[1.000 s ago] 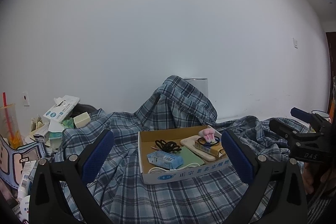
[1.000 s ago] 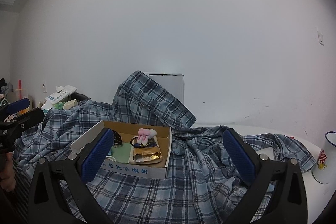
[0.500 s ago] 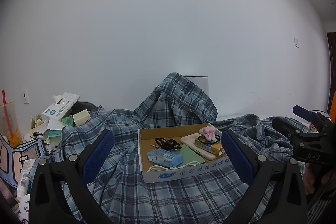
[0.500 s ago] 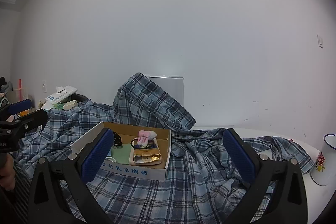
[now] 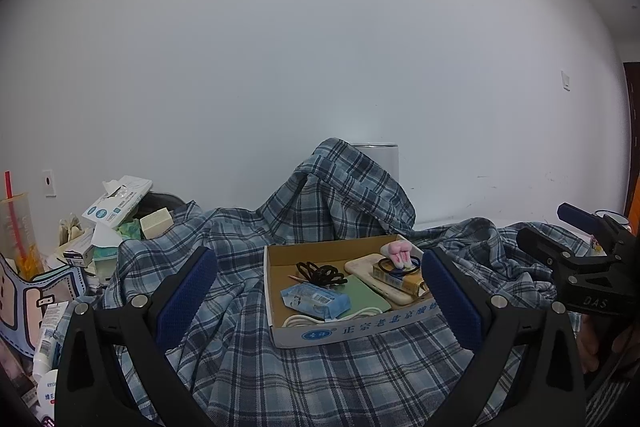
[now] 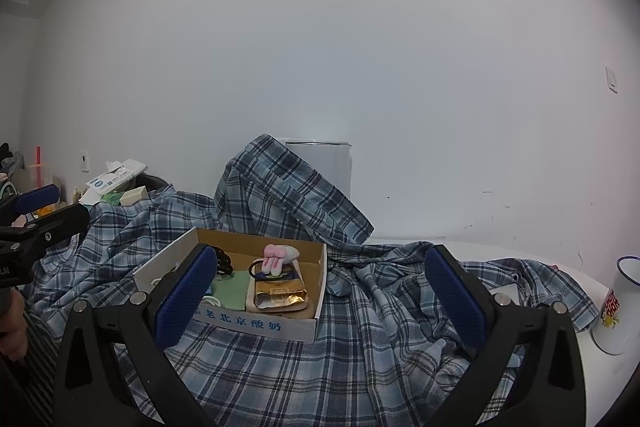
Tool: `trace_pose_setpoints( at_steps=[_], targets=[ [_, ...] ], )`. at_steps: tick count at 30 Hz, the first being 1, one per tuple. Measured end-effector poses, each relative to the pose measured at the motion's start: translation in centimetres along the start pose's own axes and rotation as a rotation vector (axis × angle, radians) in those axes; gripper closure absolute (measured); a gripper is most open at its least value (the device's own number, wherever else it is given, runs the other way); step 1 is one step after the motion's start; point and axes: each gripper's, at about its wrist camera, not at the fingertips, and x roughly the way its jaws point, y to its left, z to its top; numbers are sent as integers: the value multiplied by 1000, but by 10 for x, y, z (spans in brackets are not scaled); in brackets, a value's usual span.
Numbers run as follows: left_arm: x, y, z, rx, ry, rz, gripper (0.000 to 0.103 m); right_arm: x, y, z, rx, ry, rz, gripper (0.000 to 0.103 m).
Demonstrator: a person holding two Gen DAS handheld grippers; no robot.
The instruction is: Organize soft objects
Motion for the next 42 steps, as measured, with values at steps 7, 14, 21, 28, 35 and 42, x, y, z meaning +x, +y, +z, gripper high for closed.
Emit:
trace_pose_setpoints(
  at_steps=[7, 14, 21, 28, 35, 42],
  targets=[
    [-3, 0, 0, -1, -6, 6, 0, 0, 0, 0, -3, 3, 1, 0],
    [-3, 0, 1, -3, -9, 5, 0, 0, 0, 0, -2, 3, 0, 0],
    [-4, 0, 1, -2, -8, 5, 0, 0, 0, 0, -4, 0, 3, 0],
    [-4, 0, 1, -3, -9, 6, 0, 0, 0, 0, -4, -1, 3, 0],
    [-4, 0, 1, -2, -9, 5, 0, 0, 0, 1, -12, -6, 6, 0],
    [-4, 0, 1, -2, -8, 5, 0, 0, 0, 1, -14, -6, 7, 0]
  ],
)
